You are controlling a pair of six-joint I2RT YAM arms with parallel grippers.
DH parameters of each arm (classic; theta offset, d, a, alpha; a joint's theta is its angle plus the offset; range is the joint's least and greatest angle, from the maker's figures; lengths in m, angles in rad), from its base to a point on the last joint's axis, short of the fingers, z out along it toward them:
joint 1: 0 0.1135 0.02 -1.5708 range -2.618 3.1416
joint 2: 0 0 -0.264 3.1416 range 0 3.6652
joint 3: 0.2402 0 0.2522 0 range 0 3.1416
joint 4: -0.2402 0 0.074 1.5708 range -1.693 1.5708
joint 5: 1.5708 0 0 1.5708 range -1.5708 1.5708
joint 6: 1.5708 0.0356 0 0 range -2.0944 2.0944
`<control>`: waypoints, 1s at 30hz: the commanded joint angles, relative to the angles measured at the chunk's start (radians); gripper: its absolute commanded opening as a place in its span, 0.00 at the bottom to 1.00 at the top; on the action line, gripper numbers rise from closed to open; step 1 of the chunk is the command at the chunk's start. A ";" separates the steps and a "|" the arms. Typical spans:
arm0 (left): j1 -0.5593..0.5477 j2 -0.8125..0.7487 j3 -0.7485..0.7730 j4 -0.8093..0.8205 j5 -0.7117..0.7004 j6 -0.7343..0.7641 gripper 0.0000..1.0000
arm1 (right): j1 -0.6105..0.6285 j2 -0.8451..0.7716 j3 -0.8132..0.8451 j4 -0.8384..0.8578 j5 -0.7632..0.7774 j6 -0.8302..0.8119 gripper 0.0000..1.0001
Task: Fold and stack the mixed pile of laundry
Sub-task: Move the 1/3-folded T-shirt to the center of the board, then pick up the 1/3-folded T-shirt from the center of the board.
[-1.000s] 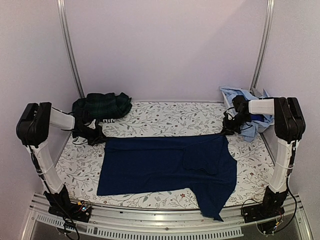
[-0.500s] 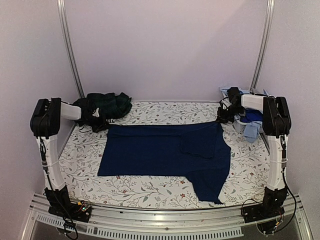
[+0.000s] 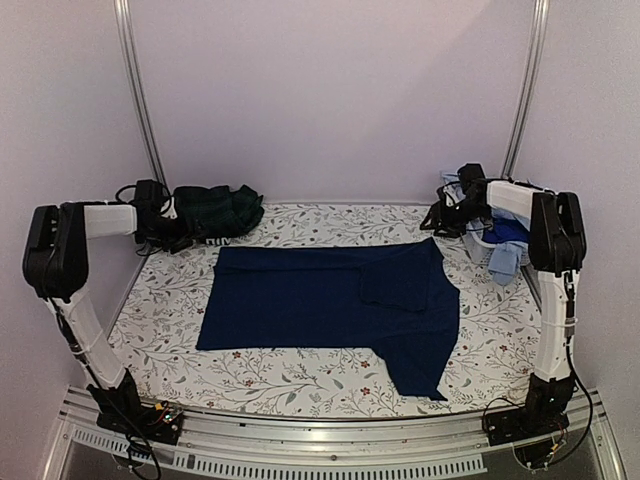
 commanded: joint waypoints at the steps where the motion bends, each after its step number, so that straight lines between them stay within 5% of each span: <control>1: 0.000 -0.173 -0.111 -0.041 -0.034 -0.008 0.68 | 0.004 -0.249 -0.111 0.075 -0.144 -0.022 0.53; 14: -0.152 -0.584 -0.500 -0.136 0.005 -0.152 0.68 | 0.163 -0.673 -0.657 -0.033 -0.139 0.018 0.51; 23: -0.238 -0.799 -0.639 -0.243 0.012 -0.280 0.67 | 0.308 -1.102 -1.100 -0.145 -0.030 0.345 0.42; 30: -0.266 -0.951 -0.744 -0.322 -0.017 -0.418 0.66 | 0.401 -1.177 -1.272 -0.162 0.004 0.474 0.40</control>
